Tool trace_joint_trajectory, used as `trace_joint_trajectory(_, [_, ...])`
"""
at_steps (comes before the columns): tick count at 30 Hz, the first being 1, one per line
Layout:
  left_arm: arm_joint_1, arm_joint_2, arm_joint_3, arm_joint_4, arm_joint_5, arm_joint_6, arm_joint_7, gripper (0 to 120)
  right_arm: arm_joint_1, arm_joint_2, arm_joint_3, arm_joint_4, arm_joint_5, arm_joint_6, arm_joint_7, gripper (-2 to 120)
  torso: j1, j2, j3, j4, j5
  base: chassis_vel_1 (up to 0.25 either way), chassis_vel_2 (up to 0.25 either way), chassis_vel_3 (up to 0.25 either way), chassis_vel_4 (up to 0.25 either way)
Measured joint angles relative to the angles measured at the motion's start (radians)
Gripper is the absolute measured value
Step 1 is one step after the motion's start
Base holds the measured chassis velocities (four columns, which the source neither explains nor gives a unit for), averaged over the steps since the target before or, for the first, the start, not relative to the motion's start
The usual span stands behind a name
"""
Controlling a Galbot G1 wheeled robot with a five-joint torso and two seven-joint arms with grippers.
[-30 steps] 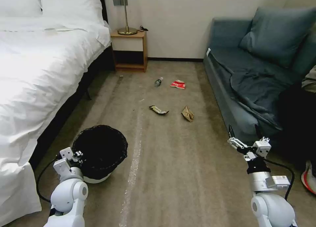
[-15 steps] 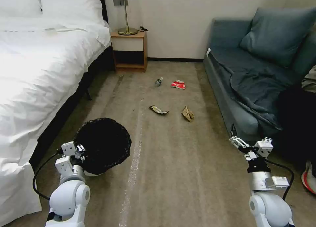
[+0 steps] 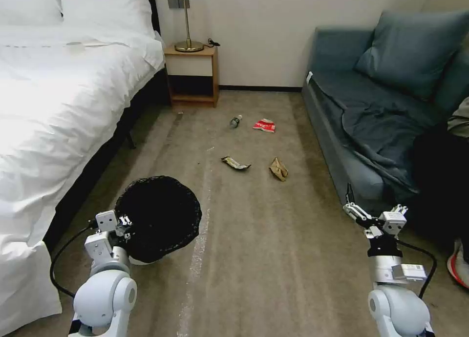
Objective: Pick up the trash bin, then pick up the garbage on the floor and place it into the trash bin.
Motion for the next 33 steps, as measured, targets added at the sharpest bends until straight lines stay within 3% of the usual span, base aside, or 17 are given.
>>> trace_joint_trajectory(21, [0.003,0.000,-0.001,0.006,0.003,-0.010,0.003,4,-0.007,0.005,0.030,-0.014,-0.008,0.025,-0.093,100,0.000,0.000,0.000,0.0000,0.0000,0.000,0.000,0.000,0.000])
trace_joint_trajectory(33, [-0.003,-0.002,0.003,0.011,0.005,-0.011,0.007,4,-0.006,0.005,0.031,-0.019,-0.011,0.028,-0.102,100,0.000,0.000,0.000,-0.0002,0.0000,-0.105,0.097,0.108,-0.098])
